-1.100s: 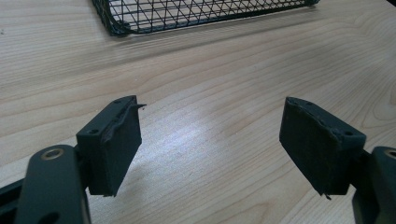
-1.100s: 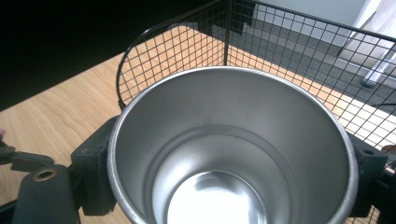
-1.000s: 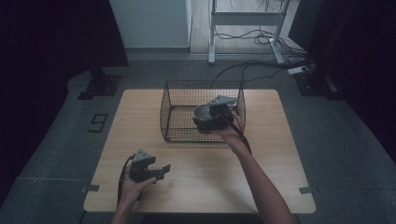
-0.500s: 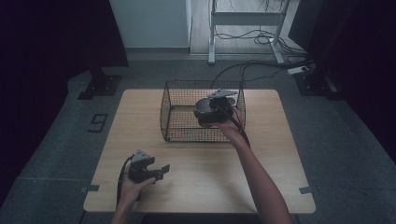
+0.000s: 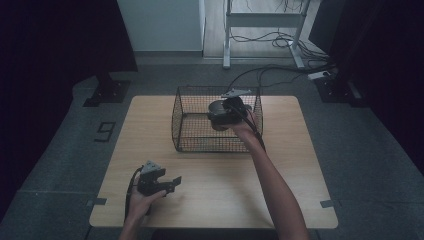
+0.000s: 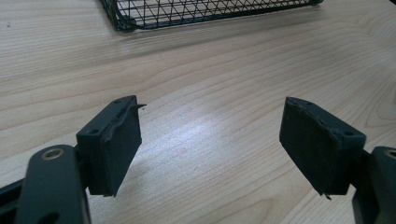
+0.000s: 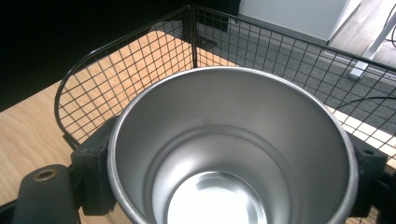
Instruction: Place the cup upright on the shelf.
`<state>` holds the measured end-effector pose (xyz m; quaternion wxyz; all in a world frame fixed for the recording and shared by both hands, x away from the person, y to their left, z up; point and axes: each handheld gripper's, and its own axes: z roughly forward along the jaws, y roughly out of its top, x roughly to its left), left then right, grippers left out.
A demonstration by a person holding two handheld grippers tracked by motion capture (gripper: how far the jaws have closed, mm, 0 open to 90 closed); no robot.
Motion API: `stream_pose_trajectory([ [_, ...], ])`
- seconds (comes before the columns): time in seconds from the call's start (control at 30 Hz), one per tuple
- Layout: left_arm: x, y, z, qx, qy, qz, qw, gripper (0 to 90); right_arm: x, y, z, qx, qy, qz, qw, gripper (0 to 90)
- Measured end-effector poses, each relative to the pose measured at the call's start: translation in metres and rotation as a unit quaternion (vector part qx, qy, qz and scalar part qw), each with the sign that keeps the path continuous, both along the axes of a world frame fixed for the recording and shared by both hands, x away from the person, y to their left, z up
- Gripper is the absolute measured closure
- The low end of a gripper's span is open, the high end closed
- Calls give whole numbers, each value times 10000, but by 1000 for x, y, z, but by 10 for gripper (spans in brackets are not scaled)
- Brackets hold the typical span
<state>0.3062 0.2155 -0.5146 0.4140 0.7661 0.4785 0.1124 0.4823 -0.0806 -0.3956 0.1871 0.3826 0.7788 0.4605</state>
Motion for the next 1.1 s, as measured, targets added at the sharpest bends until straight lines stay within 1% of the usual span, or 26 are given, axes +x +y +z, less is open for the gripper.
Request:
stream_pose_trajectory([
  [0.17, 0, 2, 0, -13, -4, 13, 10000, 210, 9, 2, -2, 4, 38, -27, 10000, 152],
  [0.2, 0, 2, 0, -12, -2, 19, 10000, 210, 13, 3, -1, 4, 35, -29, 10000, 152],
  [0.37, 0, 4, 0, -24, -5, 38, 10000, 210, 20, 5, 0, 12, 31, -49, 10000, 152],
  [0.4, 0, 5, 1, -16, -13, 41, 10000, 210, 26, 6, -1, 12, 83, -70, 9999, 152],
  [0.5, 0, 5, 1, -22, -21, 57, 10000, 210, 30, 7, -2, -13, 103, -77, 9999, 152],
  [0.53, 0, 6, 1, -29, -20, 61, 10000, 210, 34, 9, -3, -14, 133, -90, 9999, 152],
  [0.6, -1, 7, 1, -31, -23, 67, 10000, 210, 37, 9, -4, -23, 126, -90, 9999, 152],
  [0.67, -1, 8, 1, -40, -25, 87, 10000, 210, 43, 10, -9, 5, 173, -120, 9998, 152],
  [0.77, 0, 9, 1, -37, -24, 87, 10000, 210, 47, 11, -11, -6, 192, -139, 9997, 152],
  [1.0, 0, 11, 0, -57, -8, 123, 9999, 210, 62, 13, -20, -8, 236, -77, 9997, 152],
  [1.1, -1, 12, 1, -72, -30, 123, 9999, 209, 65, 14, -22, 16, 232, -57, 9997, 152],
])
